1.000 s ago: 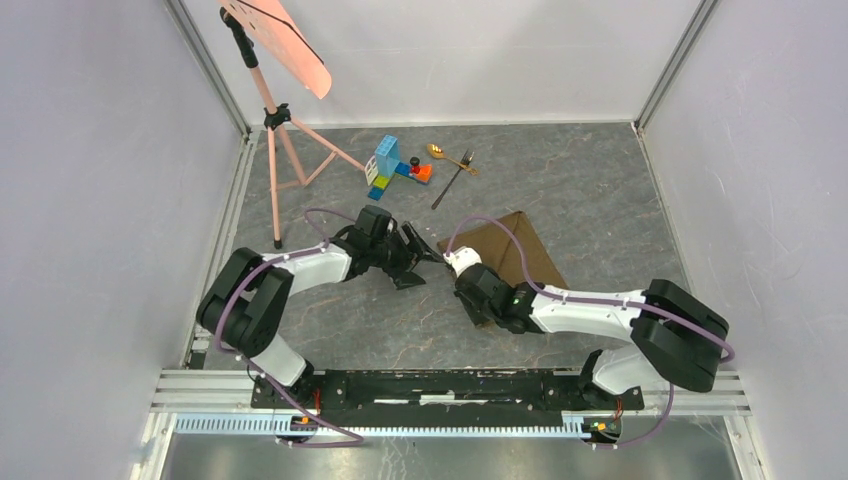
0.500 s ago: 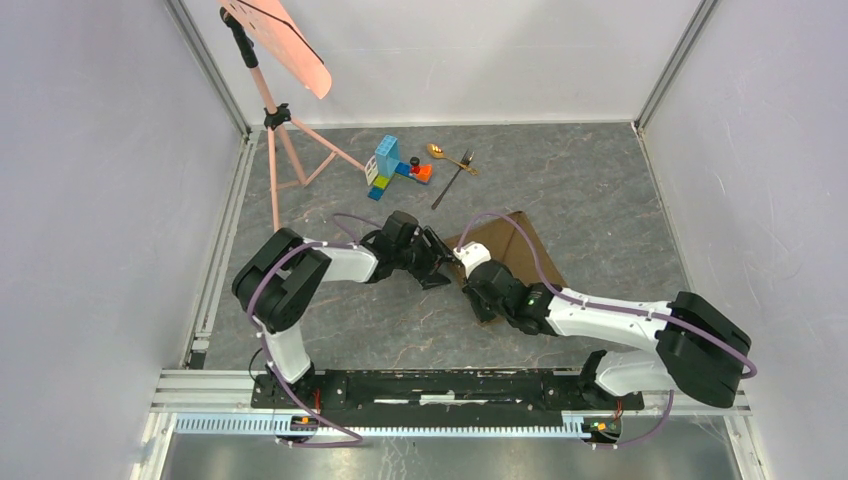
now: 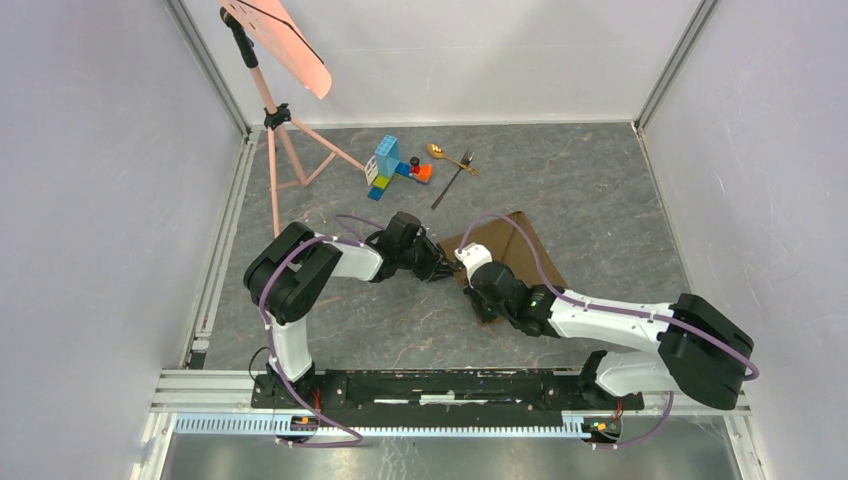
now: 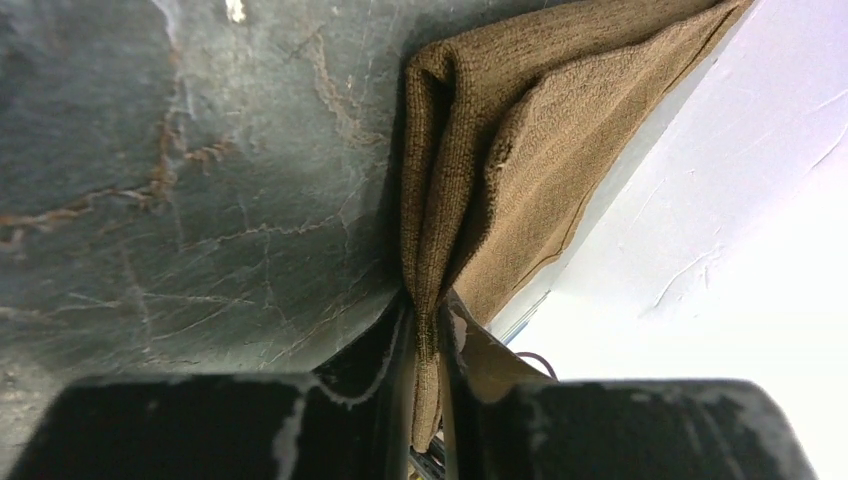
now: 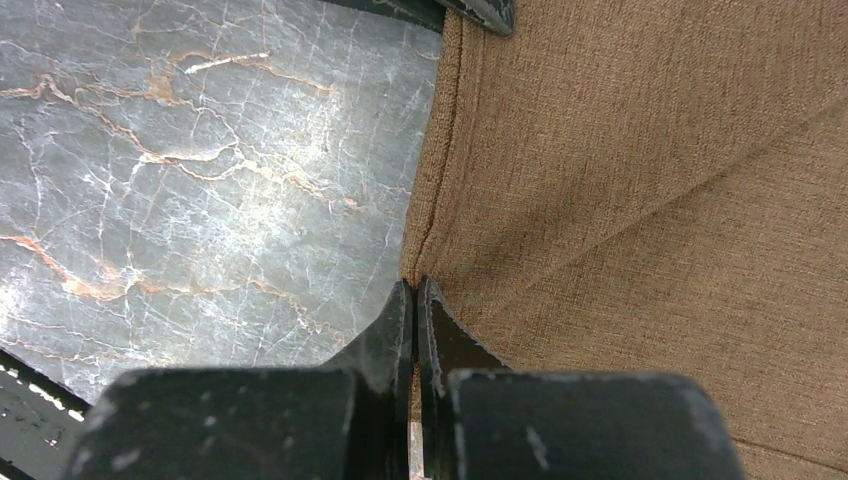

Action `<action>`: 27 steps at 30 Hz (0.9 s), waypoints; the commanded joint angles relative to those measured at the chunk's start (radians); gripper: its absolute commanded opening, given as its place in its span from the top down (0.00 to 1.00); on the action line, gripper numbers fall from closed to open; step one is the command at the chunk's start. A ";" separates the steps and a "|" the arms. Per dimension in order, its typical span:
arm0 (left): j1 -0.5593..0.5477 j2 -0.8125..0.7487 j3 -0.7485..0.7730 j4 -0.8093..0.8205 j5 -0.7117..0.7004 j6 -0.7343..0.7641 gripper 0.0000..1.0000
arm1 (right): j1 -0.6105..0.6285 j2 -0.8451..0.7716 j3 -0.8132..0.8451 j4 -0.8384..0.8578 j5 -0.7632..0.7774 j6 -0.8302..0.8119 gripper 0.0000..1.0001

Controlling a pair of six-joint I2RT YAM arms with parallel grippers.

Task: Fold the napkin into a case and place the utensils inside
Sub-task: Pick up the top corner of the square folded napkin from the center of the board.

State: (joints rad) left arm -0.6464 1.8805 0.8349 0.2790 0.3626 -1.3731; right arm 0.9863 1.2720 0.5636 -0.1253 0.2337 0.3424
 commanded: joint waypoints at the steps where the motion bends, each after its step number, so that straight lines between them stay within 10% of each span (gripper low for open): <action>1: 0.004 -0.009 0.025 0.012 -0.012 -0.014 0.83 | 0.005 0.027 -0.008 0.033 0.010 -0.023 0.97; 16: 0.008 -0.006 0.029 0.008 0.009 -0.001 0.89 | 0.048 0.141 0.070 -0.020 0.096 -0.015 0.51; 23: 0.011 -0.011 0.025 0.000 0.013 0.000 0.90 | 0.080 0.205 0.070 -0.042 0.177 0.011 0.55; 27: 0.020 -0.025 0.022 -0.019 0.013 -0.006 0.93 | 0.135 0.238 0.103 -0.106 0.332 0.023 0.86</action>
State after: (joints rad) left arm -0.6399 1.8805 0.8371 0.2733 0.3683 -1.3727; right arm 1.0817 1.4620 0.6399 -0.1413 0.4000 0.3473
